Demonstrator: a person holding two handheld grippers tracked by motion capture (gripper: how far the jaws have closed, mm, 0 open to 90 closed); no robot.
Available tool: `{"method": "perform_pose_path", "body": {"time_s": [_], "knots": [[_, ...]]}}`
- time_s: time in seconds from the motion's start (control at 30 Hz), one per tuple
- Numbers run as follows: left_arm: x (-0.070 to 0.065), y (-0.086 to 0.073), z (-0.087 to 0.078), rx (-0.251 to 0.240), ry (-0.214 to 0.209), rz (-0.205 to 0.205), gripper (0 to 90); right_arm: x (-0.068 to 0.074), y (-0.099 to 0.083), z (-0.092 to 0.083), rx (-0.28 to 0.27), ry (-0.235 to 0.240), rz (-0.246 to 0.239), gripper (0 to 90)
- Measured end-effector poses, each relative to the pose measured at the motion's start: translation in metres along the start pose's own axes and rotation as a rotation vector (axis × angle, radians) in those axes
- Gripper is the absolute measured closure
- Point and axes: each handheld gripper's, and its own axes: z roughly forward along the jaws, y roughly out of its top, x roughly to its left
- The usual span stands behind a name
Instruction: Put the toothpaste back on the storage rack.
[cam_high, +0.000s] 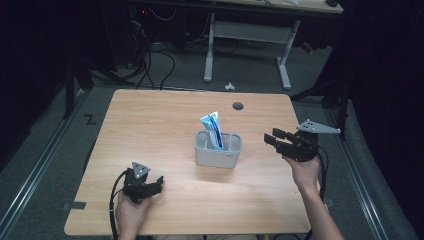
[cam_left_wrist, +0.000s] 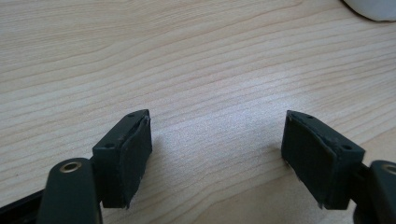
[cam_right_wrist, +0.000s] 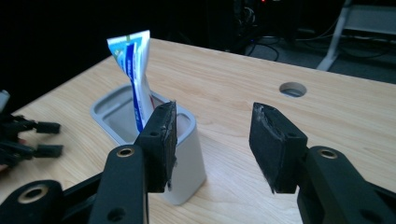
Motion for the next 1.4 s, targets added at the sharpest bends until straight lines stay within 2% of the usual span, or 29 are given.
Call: {"method": "perform_pose_path", "body": {"time_s": [0.1,0.6,0.73,0.83,1.2,1.4], "knots": [[0.000,0.000,0.000,0.000,0.000,0.000,25.1,0.001,-0.002,0.001,0.006,-0.003,-0.007,51.7],[0.000,0.000,0.000,0.000,0.000,0.000,25.1,-0.010,-0.021,-0.005,0.019,-0.021,0.033,51.6],[0.000,0.000,0.000,0.000,0.000,0.000,25.1,-0.019,-0.030,-0.009,0.002,-0.020,0.074,51.7],[0.000,0.000,0.000,0.000,0.000,0.000,25.1,-0.022,-0.033,-0.010,-0.002,-0.021,0.087,51.7],[0.000,0.000,0.000,0.000,0.001,0.000,25.1,-0.025,-0.046,-0.009,0.006,-0.016,0.106,51.8],[0.000,0.000,0.000,0.001,0.001,0.000,25.1,-0.031,-0.053,-0.011,0.007,-0.014,0.135,51.6]]}}
